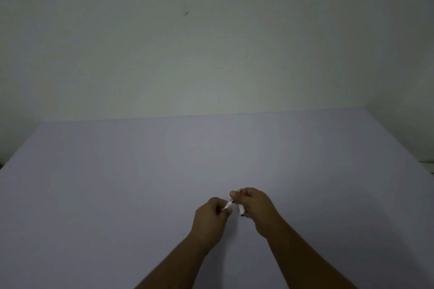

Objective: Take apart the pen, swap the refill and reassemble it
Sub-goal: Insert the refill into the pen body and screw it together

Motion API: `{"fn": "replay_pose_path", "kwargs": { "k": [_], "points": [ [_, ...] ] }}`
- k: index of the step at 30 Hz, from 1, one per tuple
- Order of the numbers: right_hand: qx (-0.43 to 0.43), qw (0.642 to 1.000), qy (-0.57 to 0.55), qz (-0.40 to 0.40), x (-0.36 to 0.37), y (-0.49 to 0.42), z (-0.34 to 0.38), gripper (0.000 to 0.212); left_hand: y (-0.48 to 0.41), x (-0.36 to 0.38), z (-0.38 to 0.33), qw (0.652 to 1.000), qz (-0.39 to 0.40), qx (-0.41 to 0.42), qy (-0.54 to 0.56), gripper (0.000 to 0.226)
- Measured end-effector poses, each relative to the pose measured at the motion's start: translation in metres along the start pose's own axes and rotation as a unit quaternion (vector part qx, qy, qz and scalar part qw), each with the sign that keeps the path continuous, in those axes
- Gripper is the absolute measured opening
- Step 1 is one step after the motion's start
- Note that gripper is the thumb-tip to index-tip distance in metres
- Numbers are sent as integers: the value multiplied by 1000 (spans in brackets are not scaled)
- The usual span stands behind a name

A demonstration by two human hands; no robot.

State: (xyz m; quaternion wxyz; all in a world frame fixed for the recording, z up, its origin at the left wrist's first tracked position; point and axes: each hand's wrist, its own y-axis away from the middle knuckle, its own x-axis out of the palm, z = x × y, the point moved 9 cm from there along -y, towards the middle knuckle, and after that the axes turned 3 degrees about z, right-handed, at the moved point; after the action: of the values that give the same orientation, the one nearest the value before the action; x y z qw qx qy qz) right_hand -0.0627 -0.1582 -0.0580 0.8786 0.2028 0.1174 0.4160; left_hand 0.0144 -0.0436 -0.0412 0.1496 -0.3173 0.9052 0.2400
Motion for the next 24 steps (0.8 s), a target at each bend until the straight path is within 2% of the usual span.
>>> {"fn": "replay_pose_path", "kwargs": {
  "k": [3, 6, 11, 14, 17, 21, 24],
  "points": [
    [27, 999, 5, -24, -1, -1, -6, 26, -1, -2, -3, 1000, -4, 3, -5, 6],
    [7, 998, -62, 14, 7, -2, -2, 9, -3, -5, -4, 1000, -9, 0, -10, 4],
    [29, 999, 3, -15, 2, -3, -3, 22, -3, -3, -5, 1000, -10, 7, -14, 4],
    [10, 998, -49, 23, 5, -5, -2, 5, -5, -2, -2, 1000, -10, -3, -9, 5],
    [7, 1000, -22, 9, 0, -6, -2, 8, -6, -1, -3, 999, -15, 10, -31, 5],
    [70, 996, 54, -31, -5, -8, -10, 33, -4, 1, -8, 997, -34, 33, -62, 8],
    [59, 998, 26, 9, -3, -9, -8, 29, -6, 1, -5, 999, -32, 17, -35, 7]
  ]
}}
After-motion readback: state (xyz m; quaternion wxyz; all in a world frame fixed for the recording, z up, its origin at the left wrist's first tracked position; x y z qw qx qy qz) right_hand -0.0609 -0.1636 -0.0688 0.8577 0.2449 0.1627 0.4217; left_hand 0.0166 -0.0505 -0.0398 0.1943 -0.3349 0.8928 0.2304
